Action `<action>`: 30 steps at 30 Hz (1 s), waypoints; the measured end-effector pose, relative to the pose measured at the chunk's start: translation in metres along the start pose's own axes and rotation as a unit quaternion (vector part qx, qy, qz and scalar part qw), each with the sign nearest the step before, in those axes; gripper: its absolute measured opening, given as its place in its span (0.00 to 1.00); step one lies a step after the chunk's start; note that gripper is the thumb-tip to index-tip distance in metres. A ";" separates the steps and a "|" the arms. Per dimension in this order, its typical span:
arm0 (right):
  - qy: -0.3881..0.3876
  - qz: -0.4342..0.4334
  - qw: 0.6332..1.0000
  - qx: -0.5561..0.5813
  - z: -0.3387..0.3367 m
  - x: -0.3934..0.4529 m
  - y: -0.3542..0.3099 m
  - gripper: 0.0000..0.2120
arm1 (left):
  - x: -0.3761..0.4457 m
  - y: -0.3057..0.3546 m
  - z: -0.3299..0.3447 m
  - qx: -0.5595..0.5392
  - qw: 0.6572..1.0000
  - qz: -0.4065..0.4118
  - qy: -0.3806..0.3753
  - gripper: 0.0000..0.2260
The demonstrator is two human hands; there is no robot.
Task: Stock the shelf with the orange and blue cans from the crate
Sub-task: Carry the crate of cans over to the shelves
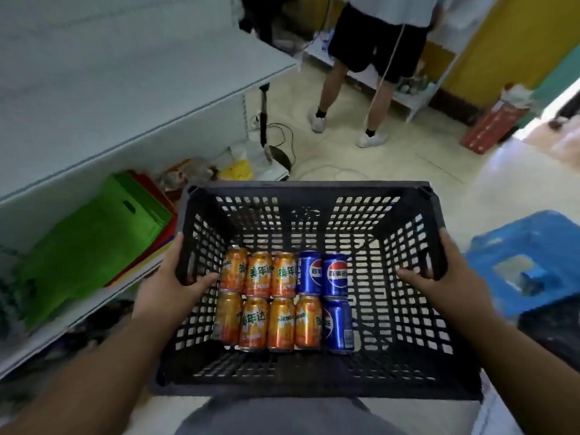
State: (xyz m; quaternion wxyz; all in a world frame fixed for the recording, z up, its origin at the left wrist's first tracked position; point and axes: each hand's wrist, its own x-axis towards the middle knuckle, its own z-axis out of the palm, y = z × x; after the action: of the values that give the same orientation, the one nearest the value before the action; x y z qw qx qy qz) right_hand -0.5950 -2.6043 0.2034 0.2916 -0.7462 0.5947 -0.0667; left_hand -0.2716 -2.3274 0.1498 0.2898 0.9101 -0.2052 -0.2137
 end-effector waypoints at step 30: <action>-0.277 -0.223 0.929 -0.106 0.431 0.254 0.030 0.52 | 0.026 -0.263 0.279 -0.072 0.912 -0.370 0.161 0.43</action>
State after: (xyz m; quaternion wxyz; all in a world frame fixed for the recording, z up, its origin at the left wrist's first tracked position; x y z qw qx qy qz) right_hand -0.3557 -2.6900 -0.2288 0.3417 -0.8749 0.3122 0.1425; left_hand -0.3259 -2.2663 -0.2259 0.2835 0.9196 0.2122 -0.1700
